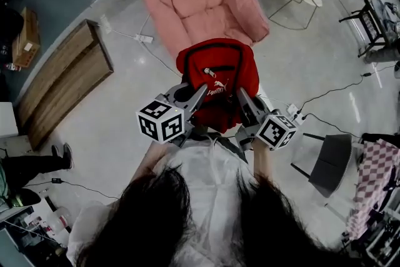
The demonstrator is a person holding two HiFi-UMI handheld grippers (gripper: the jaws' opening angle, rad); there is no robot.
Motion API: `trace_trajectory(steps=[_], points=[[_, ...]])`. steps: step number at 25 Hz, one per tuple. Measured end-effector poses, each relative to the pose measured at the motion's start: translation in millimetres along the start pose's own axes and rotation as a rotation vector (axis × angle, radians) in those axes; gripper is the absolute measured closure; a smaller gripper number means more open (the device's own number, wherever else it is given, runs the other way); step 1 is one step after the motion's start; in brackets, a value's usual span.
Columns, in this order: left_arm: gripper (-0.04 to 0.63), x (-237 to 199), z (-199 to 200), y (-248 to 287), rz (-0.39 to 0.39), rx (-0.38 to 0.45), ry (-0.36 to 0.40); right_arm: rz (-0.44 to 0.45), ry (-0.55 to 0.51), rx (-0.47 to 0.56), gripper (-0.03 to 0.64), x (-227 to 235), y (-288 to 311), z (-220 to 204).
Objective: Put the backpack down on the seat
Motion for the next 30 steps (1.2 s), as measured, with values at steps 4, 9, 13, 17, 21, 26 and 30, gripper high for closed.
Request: trace_trajectory(steps=[4,9,13,17,21,26,30], points=[[0.557,-20.1,17.5,15.2,-0.017,-0.002,-0.006,-0.032,-0.008,0.008,0.578,-2.8,26.0,10.3],[0.557,-50.1,40.9,28.7,-0.052,-0.007,-0.034,-0.054,-0.012,0.036,0.58,-5.2,60.8,14.4],[0.557,-74.9,61.0,37.8,-0.086,-0.02,-0.033,-0.076,-0.008,0.065,0.58,-8.8,88.4,14.3],[0.557,-97.3,78.7,42.9,-0.118,-0.013,-0.05,-0.082,-0.006,0.091,0.58,-13.3,111.0,12.1],[0.557,-106.7,89.0,46.6,-0.115,-0.004,-0.047,-0.085,-0.001,0.084,0.58,-16.1,123.1,12.6],[0.557,-119.5,92.4,52.1,-0.096,-0.002,-0.061,-0.088,-0.007,0.064,0.58,-13.5,138.9,15.1],[0.557,-130.0,92.1,61.4,-0.072,-0.009,-0.074,-0.087,0.001,0.041,0.578,-3.5,152.7,18.2]])
Point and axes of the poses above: the fingertips, and each gripper's own axes: y forward along the fingers, x to its right, z out of its top, the point moved 7 cm from there along -y, backward along the fingers, and after that the axes turned 12 degrees about x, right-handed, at the moved point
